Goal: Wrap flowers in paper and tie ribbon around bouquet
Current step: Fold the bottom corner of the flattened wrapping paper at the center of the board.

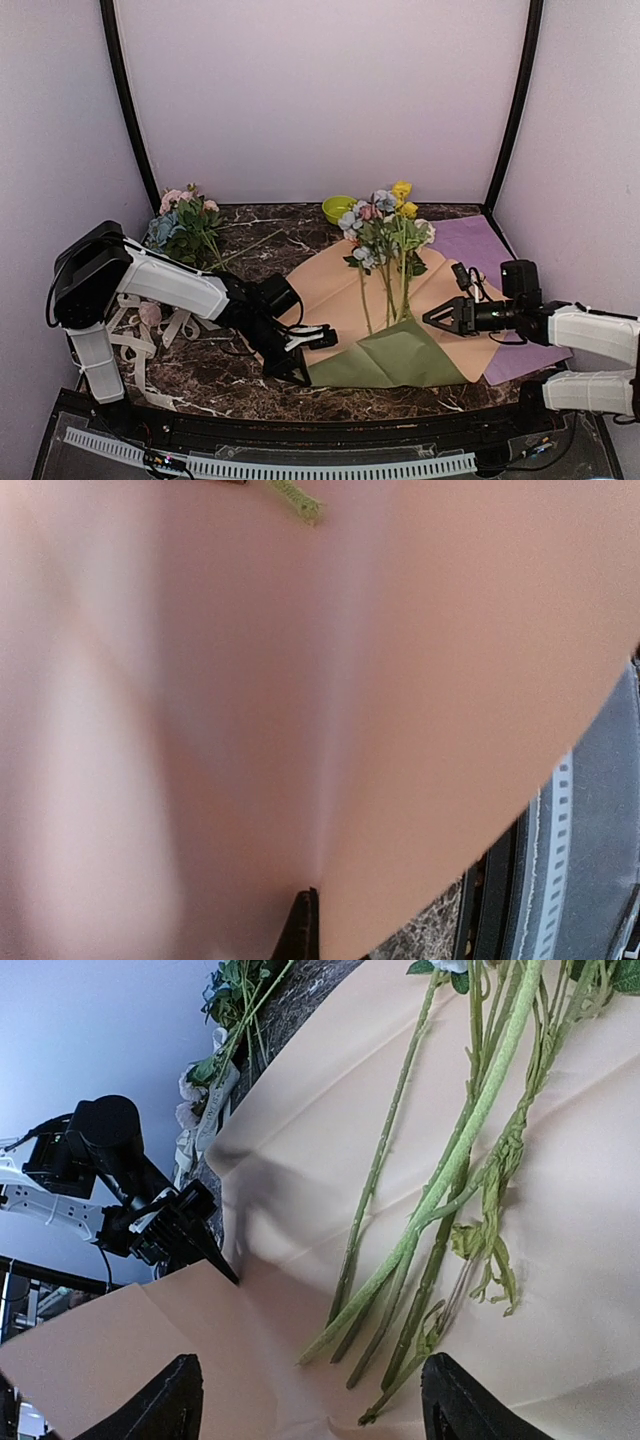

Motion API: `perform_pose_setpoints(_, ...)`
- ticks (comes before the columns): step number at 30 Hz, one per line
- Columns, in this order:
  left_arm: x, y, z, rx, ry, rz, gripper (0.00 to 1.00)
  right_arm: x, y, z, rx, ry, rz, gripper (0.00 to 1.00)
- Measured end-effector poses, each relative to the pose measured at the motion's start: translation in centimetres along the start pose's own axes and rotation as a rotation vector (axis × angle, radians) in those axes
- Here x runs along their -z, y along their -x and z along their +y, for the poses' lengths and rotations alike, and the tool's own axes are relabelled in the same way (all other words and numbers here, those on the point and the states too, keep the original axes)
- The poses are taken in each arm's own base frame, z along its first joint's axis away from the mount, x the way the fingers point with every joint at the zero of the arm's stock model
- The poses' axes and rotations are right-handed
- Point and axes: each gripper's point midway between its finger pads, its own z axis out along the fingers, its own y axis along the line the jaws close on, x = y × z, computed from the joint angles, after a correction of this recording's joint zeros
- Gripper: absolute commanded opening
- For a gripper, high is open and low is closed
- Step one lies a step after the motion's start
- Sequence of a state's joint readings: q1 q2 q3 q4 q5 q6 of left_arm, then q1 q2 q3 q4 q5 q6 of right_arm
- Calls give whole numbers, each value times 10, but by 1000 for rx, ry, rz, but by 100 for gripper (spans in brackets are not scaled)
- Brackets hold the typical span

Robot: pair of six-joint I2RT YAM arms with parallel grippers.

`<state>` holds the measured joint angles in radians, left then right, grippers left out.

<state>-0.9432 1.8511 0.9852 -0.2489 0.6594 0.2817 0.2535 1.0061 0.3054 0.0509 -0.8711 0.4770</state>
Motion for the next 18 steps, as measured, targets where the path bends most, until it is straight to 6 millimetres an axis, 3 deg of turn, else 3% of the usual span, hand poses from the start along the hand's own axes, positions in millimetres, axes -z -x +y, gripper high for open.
perform_pose_setpoints(6,4,-1,-2,30,-52,-14,0,0,0,-4,1,-21,-2,79)
perform_pose_setpoints(14,9,0,17,118,-112,-40,0,2,-2,-24,-53,-83,1,77)
perform_pose_setpoints(18,10,-1,19,133,-138,-49,0,5,4,-20,-46,-82,-10,76)
